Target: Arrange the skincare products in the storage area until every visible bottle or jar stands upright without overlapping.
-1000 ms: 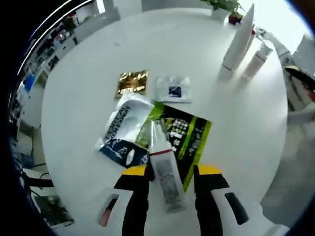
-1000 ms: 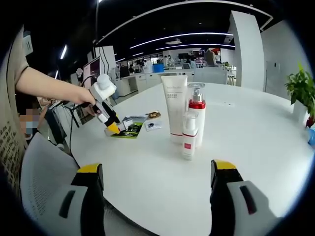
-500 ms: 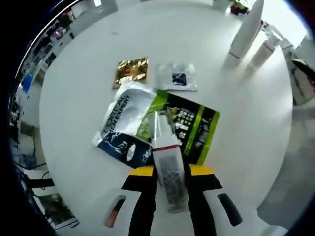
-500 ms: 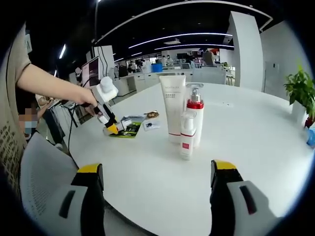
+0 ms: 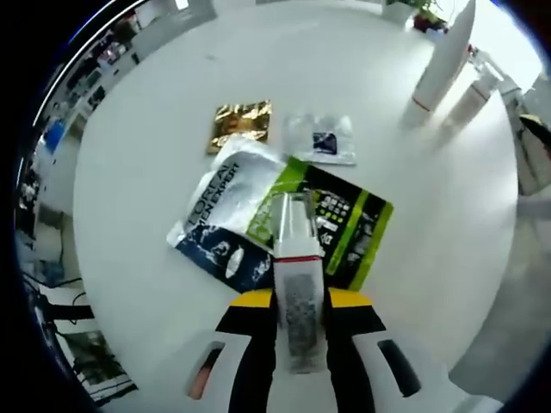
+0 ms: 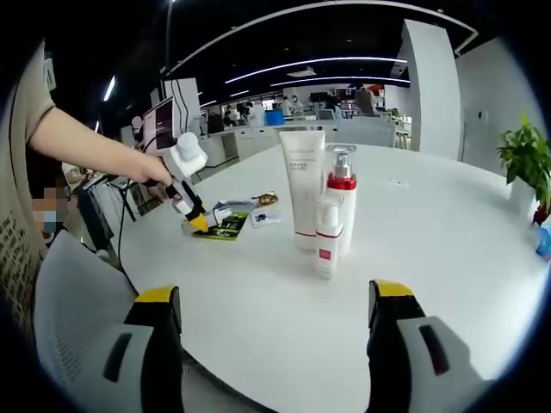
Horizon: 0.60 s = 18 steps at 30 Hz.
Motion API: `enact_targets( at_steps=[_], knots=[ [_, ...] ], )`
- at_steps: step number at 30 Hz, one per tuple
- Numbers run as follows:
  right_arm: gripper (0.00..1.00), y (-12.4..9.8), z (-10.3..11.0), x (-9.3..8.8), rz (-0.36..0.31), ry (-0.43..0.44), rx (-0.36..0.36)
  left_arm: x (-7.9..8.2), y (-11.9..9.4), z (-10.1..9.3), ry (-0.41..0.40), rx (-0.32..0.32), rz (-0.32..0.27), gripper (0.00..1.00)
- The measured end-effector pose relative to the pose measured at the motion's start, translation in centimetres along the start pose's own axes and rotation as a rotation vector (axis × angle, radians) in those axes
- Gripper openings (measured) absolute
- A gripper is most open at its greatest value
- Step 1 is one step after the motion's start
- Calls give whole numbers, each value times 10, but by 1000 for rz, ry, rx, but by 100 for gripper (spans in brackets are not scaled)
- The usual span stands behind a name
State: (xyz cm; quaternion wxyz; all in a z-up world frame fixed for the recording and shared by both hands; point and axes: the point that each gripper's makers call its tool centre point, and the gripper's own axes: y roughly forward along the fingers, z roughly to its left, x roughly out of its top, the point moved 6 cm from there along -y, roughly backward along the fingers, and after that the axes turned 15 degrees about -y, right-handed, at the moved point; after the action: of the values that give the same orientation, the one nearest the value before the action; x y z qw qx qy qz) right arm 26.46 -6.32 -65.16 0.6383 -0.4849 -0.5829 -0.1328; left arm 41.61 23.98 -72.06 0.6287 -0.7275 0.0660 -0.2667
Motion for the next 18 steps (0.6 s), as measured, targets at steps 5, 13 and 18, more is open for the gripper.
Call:
enact_targets(
  at_steps=[5,13,18],
  knots=[
    [90,0,0,0,2,-3,-1,0,0,1,-5,-3,0,17],
    [90,0,0,0,-1,-5,1,-2,-5,2,-12,2,-13,17],
    [89,1,2,1,-1,-13,11,-4,-13,1,-39,-12,-42,17]
  ],
)
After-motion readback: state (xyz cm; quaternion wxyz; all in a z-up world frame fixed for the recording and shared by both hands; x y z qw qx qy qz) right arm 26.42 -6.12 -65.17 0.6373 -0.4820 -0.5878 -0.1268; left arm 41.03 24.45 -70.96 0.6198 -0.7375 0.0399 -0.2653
